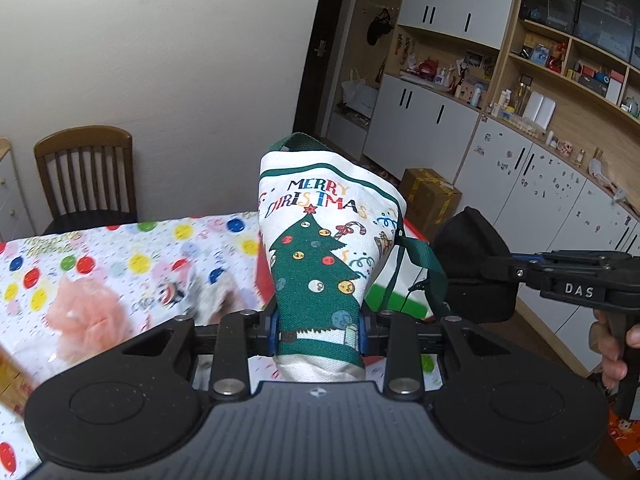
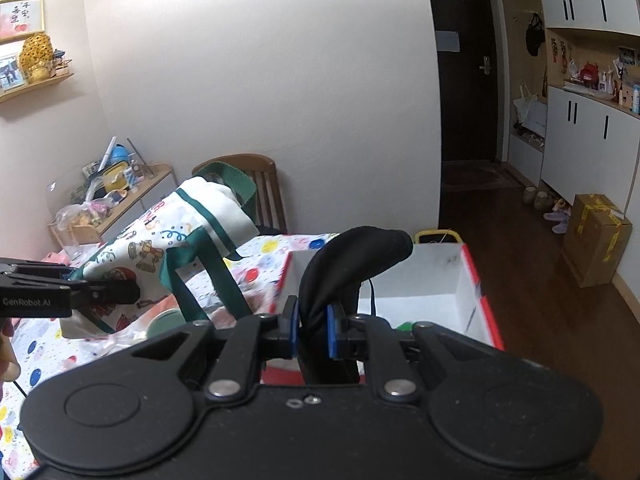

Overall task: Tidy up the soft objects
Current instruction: 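Carry the black mask and Christmas bag over the red box with both tools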

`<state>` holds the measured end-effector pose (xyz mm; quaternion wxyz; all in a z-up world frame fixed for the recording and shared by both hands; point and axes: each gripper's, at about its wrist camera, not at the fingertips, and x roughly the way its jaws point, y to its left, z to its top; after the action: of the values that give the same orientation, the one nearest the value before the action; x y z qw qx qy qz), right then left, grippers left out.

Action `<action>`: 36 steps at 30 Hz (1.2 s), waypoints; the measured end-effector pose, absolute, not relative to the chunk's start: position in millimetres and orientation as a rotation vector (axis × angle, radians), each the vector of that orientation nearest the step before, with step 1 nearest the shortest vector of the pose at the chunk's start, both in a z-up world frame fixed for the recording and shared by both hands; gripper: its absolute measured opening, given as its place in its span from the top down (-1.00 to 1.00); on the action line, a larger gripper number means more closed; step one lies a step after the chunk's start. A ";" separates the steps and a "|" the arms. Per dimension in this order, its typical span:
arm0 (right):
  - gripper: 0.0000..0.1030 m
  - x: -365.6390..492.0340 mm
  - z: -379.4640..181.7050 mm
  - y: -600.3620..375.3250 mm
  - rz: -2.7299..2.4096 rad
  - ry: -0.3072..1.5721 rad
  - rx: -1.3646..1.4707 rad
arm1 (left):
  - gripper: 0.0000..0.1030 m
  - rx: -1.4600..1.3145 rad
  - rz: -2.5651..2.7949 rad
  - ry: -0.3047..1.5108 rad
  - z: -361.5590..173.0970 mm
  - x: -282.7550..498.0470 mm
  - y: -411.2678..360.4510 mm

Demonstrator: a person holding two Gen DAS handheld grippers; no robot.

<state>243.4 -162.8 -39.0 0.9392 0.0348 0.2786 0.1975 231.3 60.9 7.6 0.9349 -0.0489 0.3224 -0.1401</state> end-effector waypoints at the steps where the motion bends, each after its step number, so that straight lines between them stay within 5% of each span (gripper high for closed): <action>1: 0.75 248.2 -38.6 -166.9 0.399 0.567 0.070 | 0.36 -0.102 -0.290 0.660 9.2 237.4 55.6; 13: 0.75 302.4 -44.2 -203.2 0.377 0.558 0.018 | 0.36 -0.092 -0.288 0.675 2.6 294.8 -8.3; 36: 0.75 385.5 -116.9 -208.6 0.451 0.737 -0.080 | 0.36 -0.031 -0.172 0.867 -94.6 377.3 -64.8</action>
<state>385.5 -208.6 -116.9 0.9073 -0.0386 0.3570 0.2185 377.3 -64.8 -94.6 0.9038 -0.0151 0.4195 -0.0830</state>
